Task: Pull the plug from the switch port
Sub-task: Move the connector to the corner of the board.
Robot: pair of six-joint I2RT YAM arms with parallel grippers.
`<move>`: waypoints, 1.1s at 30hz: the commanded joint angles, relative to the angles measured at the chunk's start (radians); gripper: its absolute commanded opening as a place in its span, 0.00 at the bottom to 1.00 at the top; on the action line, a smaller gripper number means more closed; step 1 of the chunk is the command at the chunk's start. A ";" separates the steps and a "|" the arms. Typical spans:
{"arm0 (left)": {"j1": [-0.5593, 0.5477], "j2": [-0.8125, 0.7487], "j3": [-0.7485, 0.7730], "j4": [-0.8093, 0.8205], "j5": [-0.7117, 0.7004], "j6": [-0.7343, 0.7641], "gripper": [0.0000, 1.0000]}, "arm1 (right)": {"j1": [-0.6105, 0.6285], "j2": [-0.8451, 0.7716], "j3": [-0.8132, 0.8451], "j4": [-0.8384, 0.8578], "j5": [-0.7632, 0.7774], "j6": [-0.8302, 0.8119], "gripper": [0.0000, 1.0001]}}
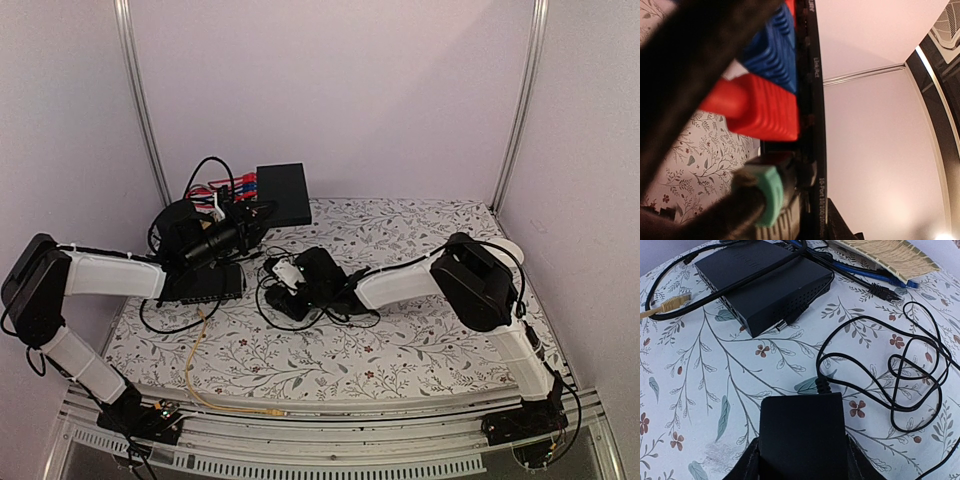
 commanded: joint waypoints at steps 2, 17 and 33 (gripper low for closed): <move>0.013 -0.023 0.051 0.151 0.013 0.049 0.00 | -0.019 -0.004 -0.060 -0.013 0.097 0.091 0.25; 0.002 -0.042 0.046 0.116 0.002 0.071 0.00 | -0.145 -0.038 -0.134 -0.103 0.256 0.371 0.23; -0.033 -0.002 0.052 0.106 0.045 0.080 0.00 | -0.393 -0.216 -0.347 -0.117 0.278 0.484 0.23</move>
